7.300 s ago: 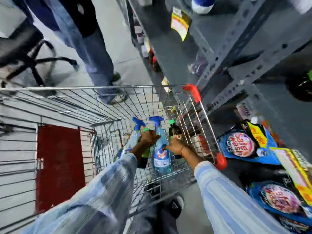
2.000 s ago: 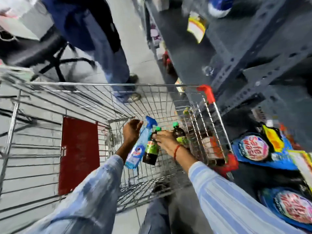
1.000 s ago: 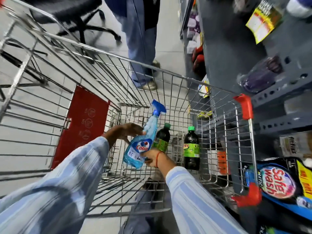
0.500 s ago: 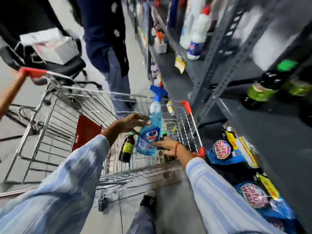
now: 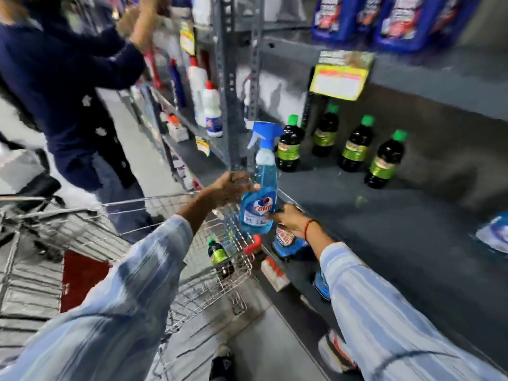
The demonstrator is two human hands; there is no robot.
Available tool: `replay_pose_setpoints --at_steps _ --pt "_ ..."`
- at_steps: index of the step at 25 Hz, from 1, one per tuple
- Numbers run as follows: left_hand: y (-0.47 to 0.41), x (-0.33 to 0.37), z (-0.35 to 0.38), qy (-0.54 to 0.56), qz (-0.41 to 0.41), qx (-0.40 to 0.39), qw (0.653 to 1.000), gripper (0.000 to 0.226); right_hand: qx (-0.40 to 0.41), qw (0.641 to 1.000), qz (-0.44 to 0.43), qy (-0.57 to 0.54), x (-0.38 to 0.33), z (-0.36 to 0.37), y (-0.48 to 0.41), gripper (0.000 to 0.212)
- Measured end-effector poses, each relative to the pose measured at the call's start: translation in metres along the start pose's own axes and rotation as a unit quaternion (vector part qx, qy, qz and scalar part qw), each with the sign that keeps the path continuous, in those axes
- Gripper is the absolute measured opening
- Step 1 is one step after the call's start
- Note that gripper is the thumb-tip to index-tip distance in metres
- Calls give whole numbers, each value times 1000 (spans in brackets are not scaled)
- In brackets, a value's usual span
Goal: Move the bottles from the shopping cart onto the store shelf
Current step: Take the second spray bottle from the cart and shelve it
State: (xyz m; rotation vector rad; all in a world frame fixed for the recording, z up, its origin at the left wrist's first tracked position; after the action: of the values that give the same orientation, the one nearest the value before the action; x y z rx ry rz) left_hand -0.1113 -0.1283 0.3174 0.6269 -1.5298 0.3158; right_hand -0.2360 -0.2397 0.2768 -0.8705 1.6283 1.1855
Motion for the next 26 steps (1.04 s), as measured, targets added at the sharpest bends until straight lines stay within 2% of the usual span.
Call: replay_pose_setpoints --at_steps 2,4,5,7,8,12,15,17,21,26 --pt "-7 19 47 34 14 -42 998 35 42 999 -4 -17 6 -37 27 26" --pt "-14 34 88 33 27 -70 997 12 92 996 -5 -15 13 -68 47 38" --pt "-20 41 111 28 38 -79 996 10 124 992 -13 -23 15 -87 62 41" --pt "-31 52 158 18 47 -106 993 17 179 982 -24 -54 27 -124 88 37" --pt "-32 53 168 17 49 -114 992 19 181 981 -29 -64 33 -130 92 33" --pt "-42 62 265 21 61 -180 981 21 282 958 -24 -53 69 -196 150 17" --pt "-46 62 341 8 57 -237 970 32 381 924 -12 -16 99 -245 200 35" --pt "-45 61 385 6 44 -267 963 40 423 906 -14 -5 116 -271 230 38" --pt "-44 58 441 -2 49 -285 957 46 464 886 -14 -17 139 -303 265 39" --pt "-49 64 479 20 41 -293 955 45 488 867 -19 -98 153 -323 278 43"
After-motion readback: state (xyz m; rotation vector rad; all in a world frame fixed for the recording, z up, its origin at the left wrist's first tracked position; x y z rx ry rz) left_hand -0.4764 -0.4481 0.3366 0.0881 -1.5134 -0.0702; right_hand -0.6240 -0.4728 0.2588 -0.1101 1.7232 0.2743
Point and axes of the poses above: each hand's wrist, its own y-axis away from the middle knuckle, its own z-axis out of the palm, x = y × z, the point moved 5 cm from there along -y, towards the middle knuckle, and after that the axes turned 3 degrees about y, right-handed, at the moved point
